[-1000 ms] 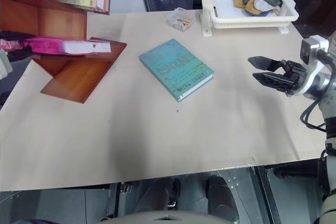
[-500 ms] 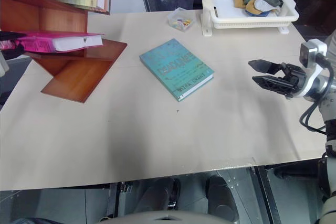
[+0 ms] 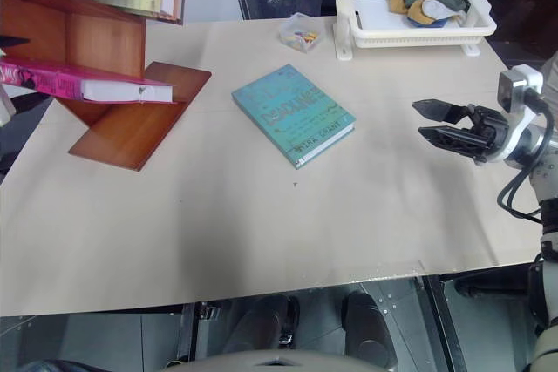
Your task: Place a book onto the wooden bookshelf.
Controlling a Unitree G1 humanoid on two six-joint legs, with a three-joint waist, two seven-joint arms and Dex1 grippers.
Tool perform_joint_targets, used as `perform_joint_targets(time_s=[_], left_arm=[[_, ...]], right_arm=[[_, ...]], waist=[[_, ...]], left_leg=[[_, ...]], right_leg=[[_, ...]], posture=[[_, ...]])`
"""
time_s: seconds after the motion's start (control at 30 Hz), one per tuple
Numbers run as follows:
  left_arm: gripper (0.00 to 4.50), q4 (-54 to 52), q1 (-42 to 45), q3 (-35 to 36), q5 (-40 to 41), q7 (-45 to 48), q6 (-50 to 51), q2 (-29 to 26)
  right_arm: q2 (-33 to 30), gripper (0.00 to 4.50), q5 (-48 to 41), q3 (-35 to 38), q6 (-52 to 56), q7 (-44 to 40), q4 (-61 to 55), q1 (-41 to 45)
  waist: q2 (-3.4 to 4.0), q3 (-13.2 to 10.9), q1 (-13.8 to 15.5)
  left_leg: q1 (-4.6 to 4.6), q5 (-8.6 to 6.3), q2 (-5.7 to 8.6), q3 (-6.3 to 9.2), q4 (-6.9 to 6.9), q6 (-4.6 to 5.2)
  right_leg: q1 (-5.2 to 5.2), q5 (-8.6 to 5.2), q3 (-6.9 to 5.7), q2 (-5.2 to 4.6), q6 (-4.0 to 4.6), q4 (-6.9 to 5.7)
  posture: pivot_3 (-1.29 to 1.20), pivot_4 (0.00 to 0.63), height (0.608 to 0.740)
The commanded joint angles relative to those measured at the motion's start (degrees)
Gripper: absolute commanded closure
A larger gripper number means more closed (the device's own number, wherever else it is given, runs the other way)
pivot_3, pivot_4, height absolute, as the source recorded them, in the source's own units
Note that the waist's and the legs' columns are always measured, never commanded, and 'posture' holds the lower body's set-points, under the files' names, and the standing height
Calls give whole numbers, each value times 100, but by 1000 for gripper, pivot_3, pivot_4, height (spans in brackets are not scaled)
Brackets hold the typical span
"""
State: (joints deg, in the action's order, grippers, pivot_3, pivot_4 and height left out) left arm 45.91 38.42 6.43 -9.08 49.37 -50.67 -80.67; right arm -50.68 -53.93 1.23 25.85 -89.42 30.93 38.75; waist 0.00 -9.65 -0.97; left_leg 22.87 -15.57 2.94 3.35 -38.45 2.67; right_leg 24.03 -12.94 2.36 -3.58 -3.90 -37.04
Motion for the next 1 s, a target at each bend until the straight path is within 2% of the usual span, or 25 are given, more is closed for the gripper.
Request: perform_joint_targets(time_s=[0.03,0.27,0.57,1.0], left_arm=[[507,32,81,86,-12,-187,-25,-251],[507,22,-37,125,123,-144,18,-295],[507,-557,-395,272,899,409,365,-300],[507,-2310,-1488,1194,1754,983,1502,-364]], right_arm=[[-125,0,-27,259,-123,-308,-80,-16],[-117,0,10,277,-122,-308,-66,-14],[-54,0,166,279,-247,-308,72,98],[-75,0,219,234,-261,-308,177,240]], waist=[[0,0,0],[0,0,-1],[0,0,1],[0,0,-5]], left_leg=[[0,0,0,0,0,0],[0,0,0,0,0,0],[0,0,0,0,-1,0],[0,0,-2,-1,0,0]], right_leg=[[0,0,0,0,0,0],[0,0,0,-1,0,0],[1,0,1,-3,0,-2],[4,0,4,-11,0,-2]], posture=[[0,150,740],[0,150,740],[0,150,740],[0,150,740]])
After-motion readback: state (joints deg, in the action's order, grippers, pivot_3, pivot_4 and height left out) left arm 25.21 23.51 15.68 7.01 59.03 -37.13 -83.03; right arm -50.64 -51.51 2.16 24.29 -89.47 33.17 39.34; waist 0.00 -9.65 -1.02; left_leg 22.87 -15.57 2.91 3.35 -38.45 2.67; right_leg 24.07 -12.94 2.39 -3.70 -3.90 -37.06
